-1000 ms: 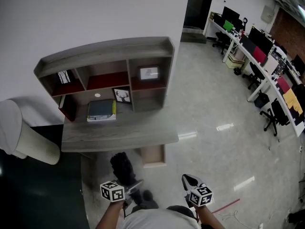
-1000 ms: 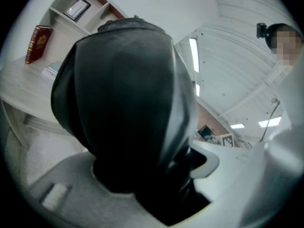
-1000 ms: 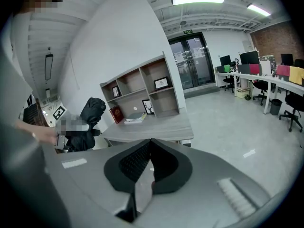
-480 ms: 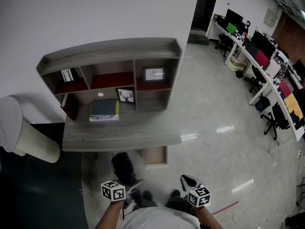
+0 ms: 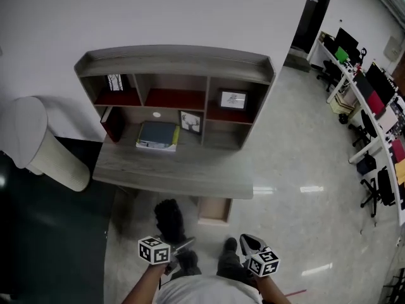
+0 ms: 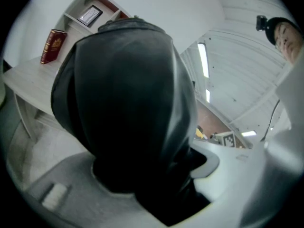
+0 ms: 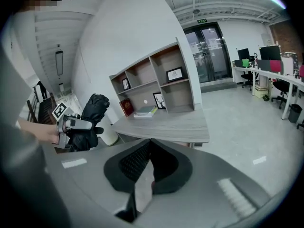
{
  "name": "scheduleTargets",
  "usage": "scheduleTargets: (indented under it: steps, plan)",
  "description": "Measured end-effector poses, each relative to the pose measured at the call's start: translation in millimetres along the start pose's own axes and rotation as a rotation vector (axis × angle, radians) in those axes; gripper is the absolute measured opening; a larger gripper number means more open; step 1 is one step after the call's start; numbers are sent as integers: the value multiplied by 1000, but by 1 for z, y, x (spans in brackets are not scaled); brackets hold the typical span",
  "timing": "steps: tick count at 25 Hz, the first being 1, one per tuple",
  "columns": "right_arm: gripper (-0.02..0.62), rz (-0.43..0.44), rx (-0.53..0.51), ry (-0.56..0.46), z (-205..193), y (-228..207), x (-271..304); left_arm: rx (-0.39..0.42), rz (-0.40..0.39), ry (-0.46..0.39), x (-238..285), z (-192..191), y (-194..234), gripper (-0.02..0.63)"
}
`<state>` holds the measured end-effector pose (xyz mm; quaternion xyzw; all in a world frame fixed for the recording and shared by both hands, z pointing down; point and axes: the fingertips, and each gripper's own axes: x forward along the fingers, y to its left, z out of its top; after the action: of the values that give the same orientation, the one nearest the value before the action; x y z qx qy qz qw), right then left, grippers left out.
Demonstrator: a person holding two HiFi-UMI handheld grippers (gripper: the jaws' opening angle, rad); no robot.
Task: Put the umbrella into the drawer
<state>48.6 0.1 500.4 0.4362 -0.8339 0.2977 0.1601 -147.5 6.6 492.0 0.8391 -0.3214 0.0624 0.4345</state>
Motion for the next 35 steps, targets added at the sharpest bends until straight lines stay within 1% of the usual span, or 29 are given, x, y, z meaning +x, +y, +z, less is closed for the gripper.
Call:
scheduleTargets:
  steps: [8, 16, 22, 25, 30, 35]
  plan:
    - [3, 122, -64, 83, 22, -43, 28, -89, 99, -58, 38, -4, 0, 285]
    - [6, 217, -100, 200, 18, -95, 61, -151, 160, -86, 100, -5, 13, 285]
    - [8, 267, -126, 256, 16, -116, 79, -189, 183, -89, 133, -8, 18, 285]
    - [8, 294, -142, 273, 15, -126, 96, -197, 198, -82, 150, -13, 28, 285]
    - [8, 323, -142, 321, -4, -152, 117, -221, 225, -59, 183, -28, 45, 285]
    - [8, 331, -132, 357, -20, -172, 136, -244, 231, -73, 213, -38, 63, 285]
